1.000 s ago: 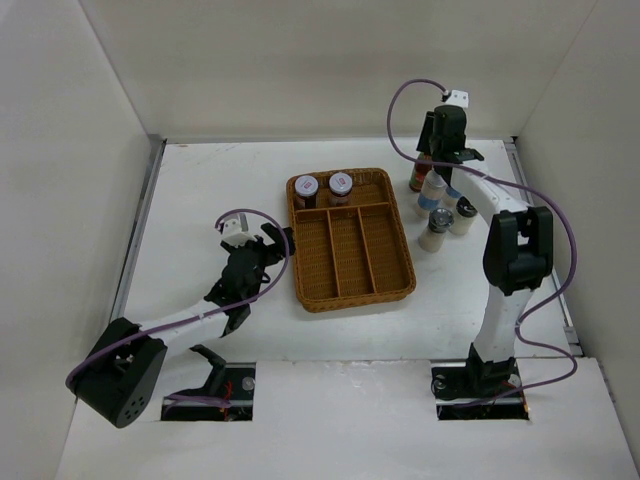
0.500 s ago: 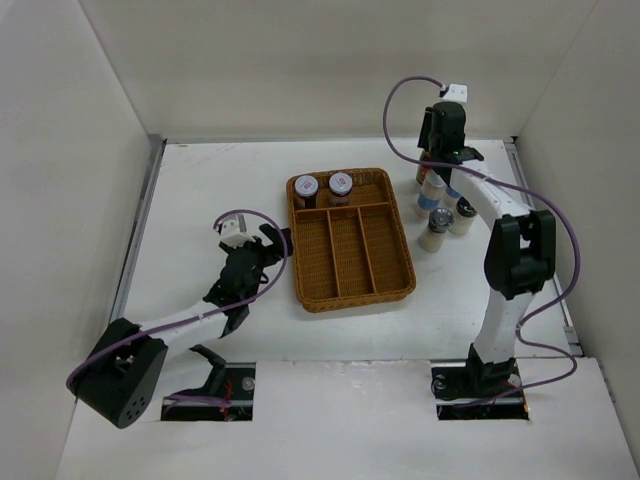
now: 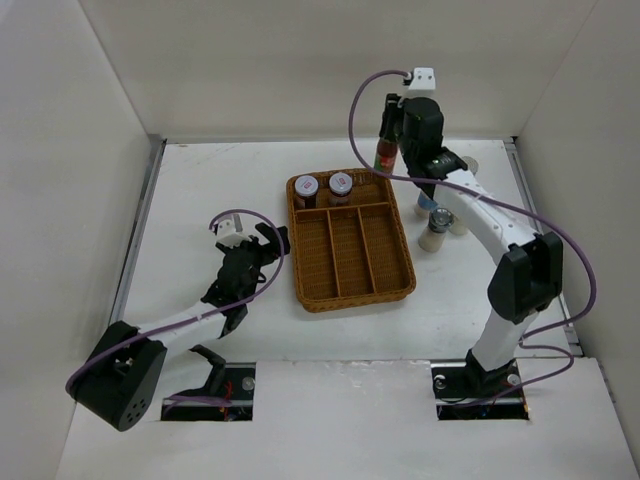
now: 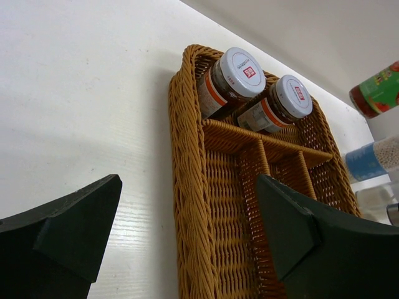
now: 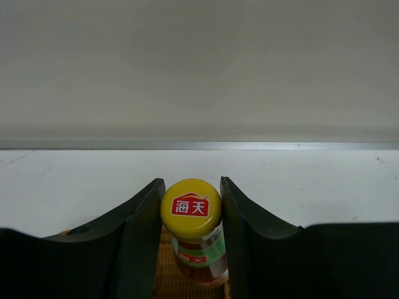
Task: Organize the condiment bottles
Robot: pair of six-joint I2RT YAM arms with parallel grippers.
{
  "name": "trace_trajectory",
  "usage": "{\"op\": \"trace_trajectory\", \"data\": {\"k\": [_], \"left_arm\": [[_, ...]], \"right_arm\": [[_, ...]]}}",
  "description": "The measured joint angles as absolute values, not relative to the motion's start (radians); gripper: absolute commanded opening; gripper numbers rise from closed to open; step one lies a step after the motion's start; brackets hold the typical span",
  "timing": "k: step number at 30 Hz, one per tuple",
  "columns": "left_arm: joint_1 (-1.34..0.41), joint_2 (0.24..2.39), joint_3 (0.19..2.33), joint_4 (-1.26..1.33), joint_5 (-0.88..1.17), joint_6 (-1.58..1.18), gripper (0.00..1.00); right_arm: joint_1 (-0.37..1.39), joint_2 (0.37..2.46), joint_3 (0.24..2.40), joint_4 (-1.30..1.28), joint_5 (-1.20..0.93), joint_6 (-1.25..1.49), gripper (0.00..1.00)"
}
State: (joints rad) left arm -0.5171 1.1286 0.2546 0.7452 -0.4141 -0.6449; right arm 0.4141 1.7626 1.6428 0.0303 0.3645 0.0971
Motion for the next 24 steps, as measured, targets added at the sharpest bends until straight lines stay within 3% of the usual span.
{"op": "trace_trajectory", "data": {"k": [24], "left_arm": [[-0.511, 1.131, 0.248, 0.752, -0.406, -0.653, 0.90]], "right_arm": [[0.458, 1.876, 1.470, 0.142, 0.343, 0.135, 0.30]]}}
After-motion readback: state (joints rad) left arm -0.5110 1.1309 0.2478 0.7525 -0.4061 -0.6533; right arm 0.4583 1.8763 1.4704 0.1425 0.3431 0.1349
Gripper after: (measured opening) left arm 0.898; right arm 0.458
